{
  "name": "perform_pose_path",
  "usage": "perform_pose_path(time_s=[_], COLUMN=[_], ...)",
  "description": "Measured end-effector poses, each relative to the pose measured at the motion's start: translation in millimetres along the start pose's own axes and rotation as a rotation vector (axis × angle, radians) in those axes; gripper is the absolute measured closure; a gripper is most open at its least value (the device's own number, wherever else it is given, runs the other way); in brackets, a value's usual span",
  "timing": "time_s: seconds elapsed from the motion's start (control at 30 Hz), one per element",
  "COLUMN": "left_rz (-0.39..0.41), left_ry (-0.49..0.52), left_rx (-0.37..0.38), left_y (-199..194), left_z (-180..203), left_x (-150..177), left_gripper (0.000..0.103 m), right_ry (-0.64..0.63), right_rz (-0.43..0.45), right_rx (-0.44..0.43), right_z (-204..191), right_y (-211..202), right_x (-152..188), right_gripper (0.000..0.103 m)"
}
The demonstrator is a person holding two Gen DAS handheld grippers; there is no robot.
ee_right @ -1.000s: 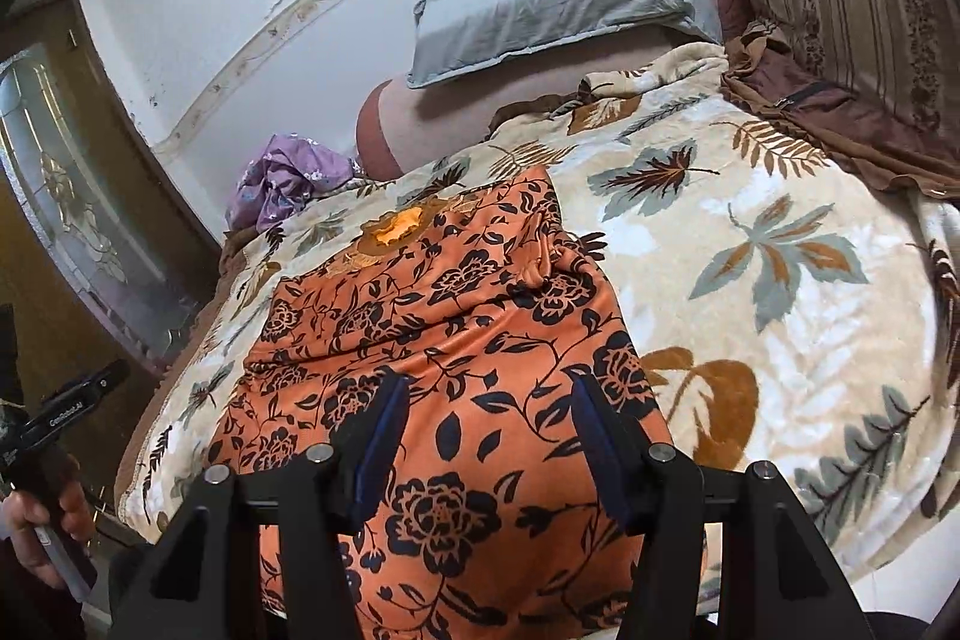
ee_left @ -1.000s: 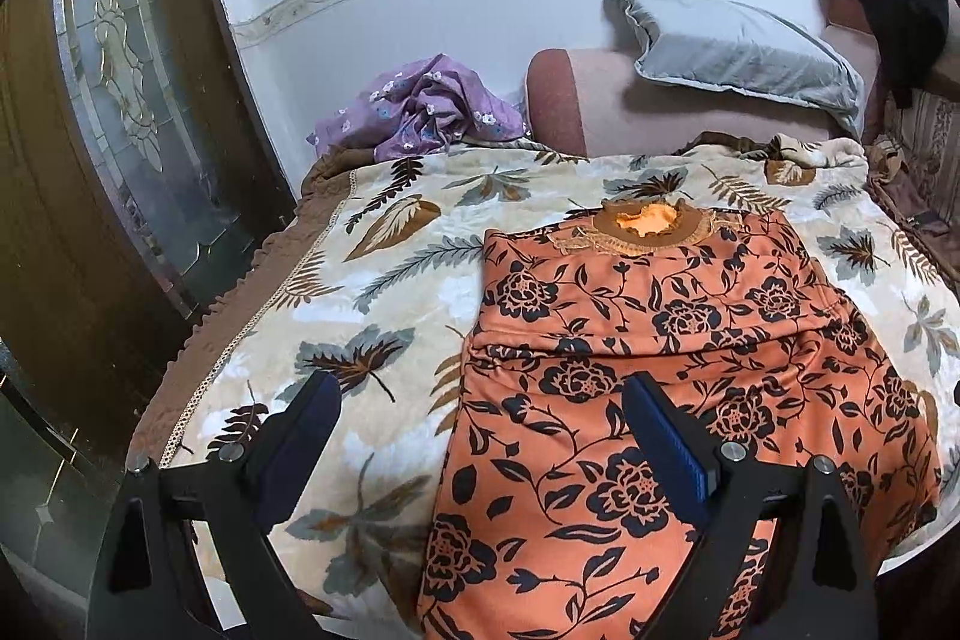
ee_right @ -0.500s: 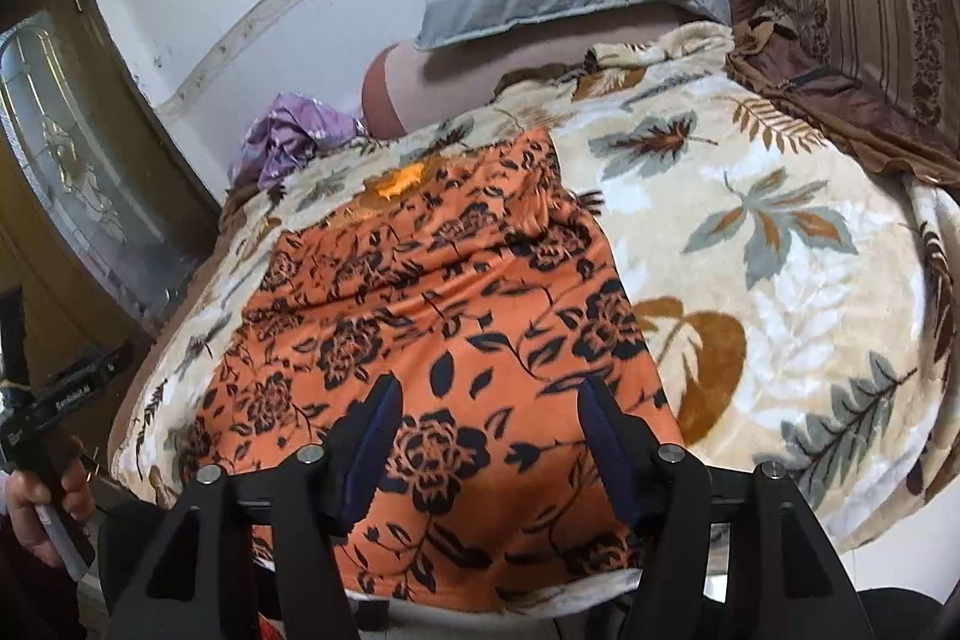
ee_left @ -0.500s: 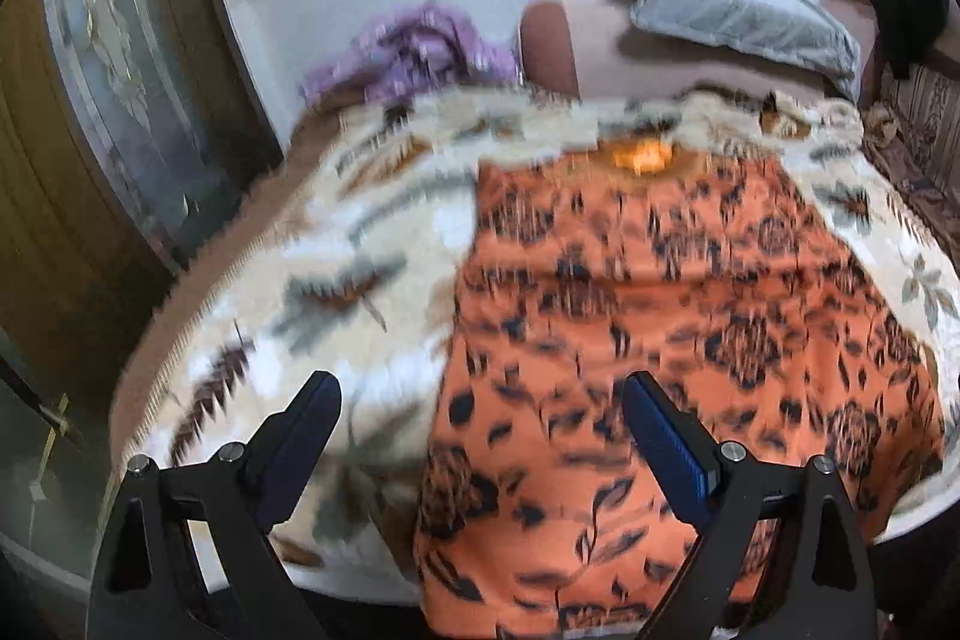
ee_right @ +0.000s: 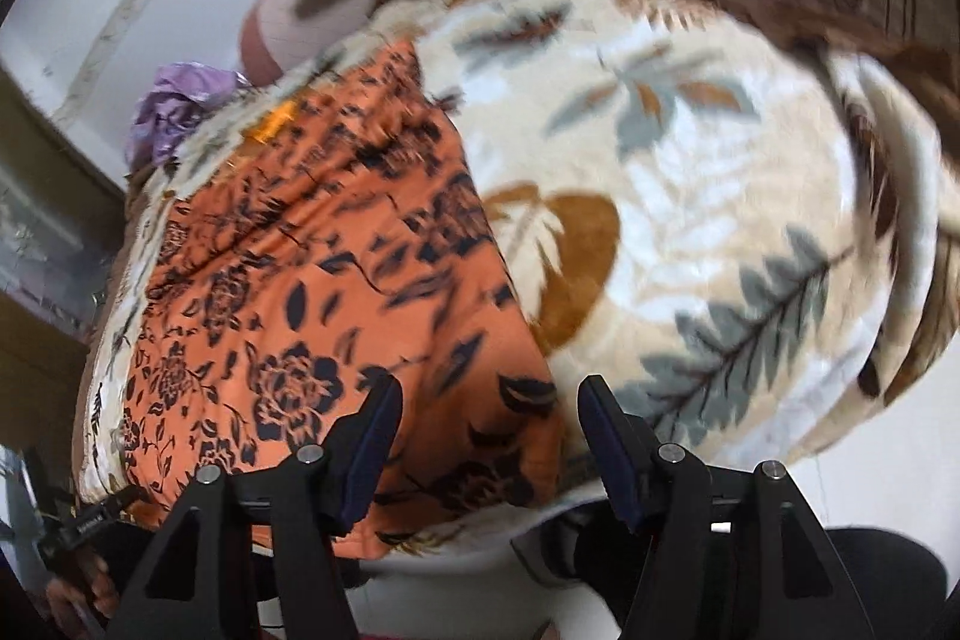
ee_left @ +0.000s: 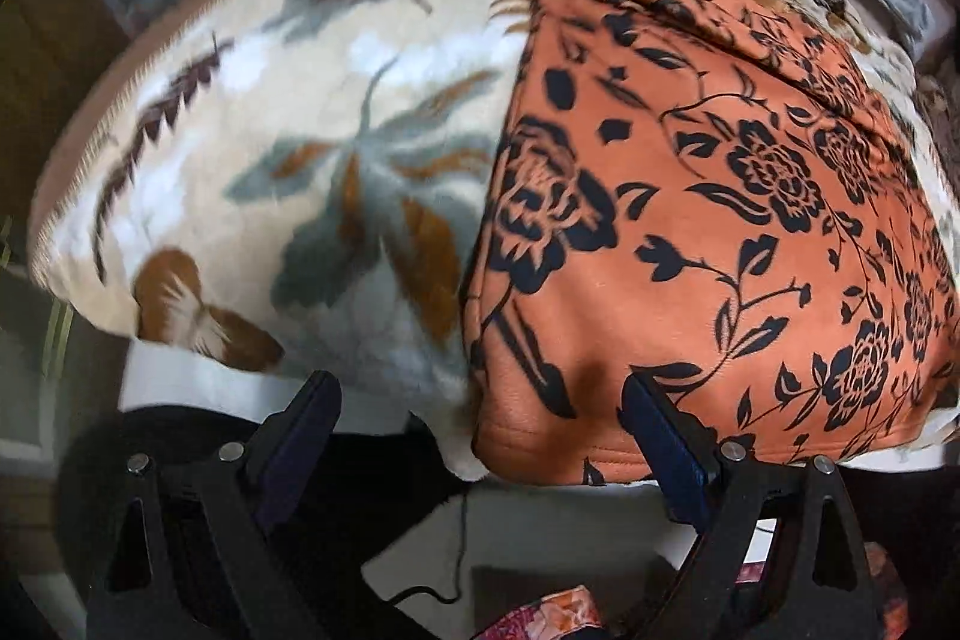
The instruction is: Fold small clothes
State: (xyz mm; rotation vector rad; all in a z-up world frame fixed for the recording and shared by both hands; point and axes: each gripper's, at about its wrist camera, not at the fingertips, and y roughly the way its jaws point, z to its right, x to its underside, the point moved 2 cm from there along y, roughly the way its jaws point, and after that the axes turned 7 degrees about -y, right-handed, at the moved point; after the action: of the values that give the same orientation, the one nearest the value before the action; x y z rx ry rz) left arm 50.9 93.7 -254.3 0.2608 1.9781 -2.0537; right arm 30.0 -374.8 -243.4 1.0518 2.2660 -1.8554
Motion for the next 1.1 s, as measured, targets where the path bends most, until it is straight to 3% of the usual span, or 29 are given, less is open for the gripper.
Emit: perform_pose_path(time_s=[0.13,0.3,0.33,0.37,0.4,0.53,0.63,0.7,0.8,0.87,0.9,0.93,0.97,1.0,1.1], left_rz=[-0.016,-0.014,-0.013,-0.016,-0.022,-0.016,0.041,0.051,-0.009,-0.034,-0.039,-0.039,-0.037,-0.032,-0.023], left_ry=[0.021,0.043,0.045,0.049,0.054,0.04,-0.005,0.003,0.048,0.049,0.041,0.033,0.035,0.039,0.042], left_rx=[0.016,0.017,0.021,0.023,0.023,0.049,0.064,0.089,0.138,0.151,0.157,0.174,0.179,0.181,0.18], left_y=[7.0,11.9,14.0,15.0,16.6,17.9,8.3,4.4,12.1,19.2,20.5,22.4,22.7,21.5,17.2], left_z=[0.7,5.2,4.1,5.1,7.9,3.3,-11.2,-14.4,-11.1,-8.8,-8.1,-7.5,-6.8,-8.2,-9.1], left_x=[2.1,5.8,6.8,6.1,5.4,-2.9,-13.8,-17.5,-17.7,-14.2,-12.6,-11.2,-11.7,-9.6,-10.8], left_gripper=[0.041,0.042,0.041,0.04,0.037,0.036,0.036,0.036,0.036,0.036,0.038,0.048,0.051,0.059,0.081], right_ry=[-0.004,-0.047,-0.07,-0.102,-0.113,-0.119,-0.064,-0.058,-0.06,-0.072,-0.084,-0.096,-0.117,-0.133,-0.194], right_rz=[-0.047,-0.05,-0.042,-0.037,-0.037,-0.042,-0.071,-0.074,-0.074,-0.072,-0.073,-0.075,-0.075,-0.078,-0.094], right_rx=[0.032,0.05,0.048,0.034,0.029,0.033,0.007,-0.013,-0.024,-0.018,-0.006,0.004,0.026,0.038,0.019], right_z=[0.3,-8.1,-11.7,-16.9,-19.4,-22.6,-16.6,-17.4,-21.8,-26.1,-28.4,-30.2,-32.6,-34.3,-45.9], right_y=[18.1,31.6,31.2,30.4,30.1,32.4,34.9,37.2,41.4,42.1,42.6,42.8,42.1,42.0,35.6], right_x=[4.4,8.0,7.8,7.7,7.5,6.4,0.8,-2.0,-1.6,-1.0,-0.9,-0.8,-0.6,-0.3,0.8], right_gripper=[0.038,0.04,0.045,0.059,0.066,0.066,0.064,0.051,0.041,0.04,0.04,0.041,0.046,0.059,0.085])
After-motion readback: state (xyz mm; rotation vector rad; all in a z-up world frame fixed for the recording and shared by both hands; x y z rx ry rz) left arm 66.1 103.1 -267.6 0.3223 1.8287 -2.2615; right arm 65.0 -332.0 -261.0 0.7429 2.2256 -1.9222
